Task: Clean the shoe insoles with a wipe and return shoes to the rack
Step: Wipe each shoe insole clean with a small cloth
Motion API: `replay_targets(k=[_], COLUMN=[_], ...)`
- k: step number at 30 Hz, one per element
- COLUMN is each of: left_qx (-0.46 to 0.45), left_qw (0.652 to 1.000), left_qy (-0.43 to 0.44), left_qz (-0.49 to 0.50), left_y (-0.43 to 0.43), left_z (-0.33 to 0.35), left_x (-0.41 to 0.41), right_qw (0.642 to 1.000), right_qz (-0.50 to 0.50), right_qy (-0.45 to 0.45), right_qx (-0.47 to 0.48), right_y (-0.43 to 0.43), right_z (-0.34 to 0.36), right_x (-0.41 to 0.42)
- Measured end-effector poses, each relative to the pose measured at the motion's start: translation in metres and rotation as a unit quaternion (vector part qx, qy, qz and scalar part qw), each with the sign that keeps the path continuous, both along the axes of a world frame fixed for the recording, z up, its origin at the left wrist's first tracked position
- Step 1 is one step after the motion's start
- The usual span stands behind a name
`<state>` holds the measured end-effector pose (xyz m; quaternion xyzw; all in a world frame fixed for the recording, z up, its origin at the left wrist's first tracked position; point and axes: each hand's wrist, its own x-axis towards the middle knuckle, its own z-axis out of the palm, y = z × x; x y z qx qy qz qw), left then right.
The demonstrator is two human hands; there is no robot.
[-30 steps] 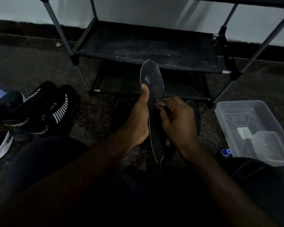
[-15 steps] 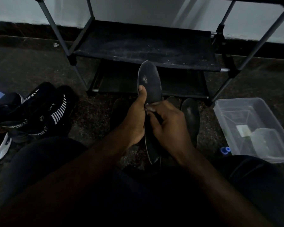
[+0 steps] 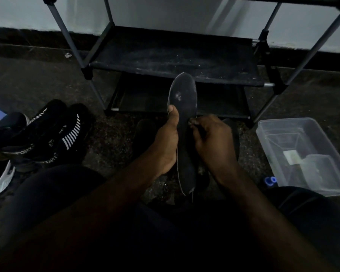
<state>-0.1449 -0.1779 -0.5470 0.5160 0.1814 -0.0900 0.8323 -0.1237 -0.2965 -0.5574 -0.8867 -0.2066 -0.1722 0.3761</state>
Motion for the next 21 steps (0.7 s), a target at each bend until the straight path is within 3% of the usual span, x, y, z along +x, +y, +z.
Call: replay_targets(k=[4,7,12,17,21], left_qx=[-0.004,0.001,-0.01,-0.005,-0.02], left_qw=[1.0,1.0,1.0,1.0,1.0], left_qy=[-0.007,-0.016,-0.013,-0.011,-0.012], left_qz=[0.003,0.002,0.002,0.019,0.008], left_y=[0.0,0.001,-0.002,0.001,0.0], left_z=[0.002,0.003,0.001,0.003,0.005], left_x=[-0.002,-0.002,-0.001,-0.001,0.0], right_qw=[0.998,0.997,0.999,0.996,1.0], right_qz=[0.034,0.074,-0.014,0.091,0.001], right_qy=[0.013,-0.004,-0.007,-0.007,-0.023], right_qx=[0.055,0.034,0.032,0.022,0.009], right_y=[0.008,0.01,0.001,0.012,0.0], right_z=[0.006,0.007,0.004,0.006,0.003], right_x=[-0.017,-0.024,-0.004,-0.027,-0.003])
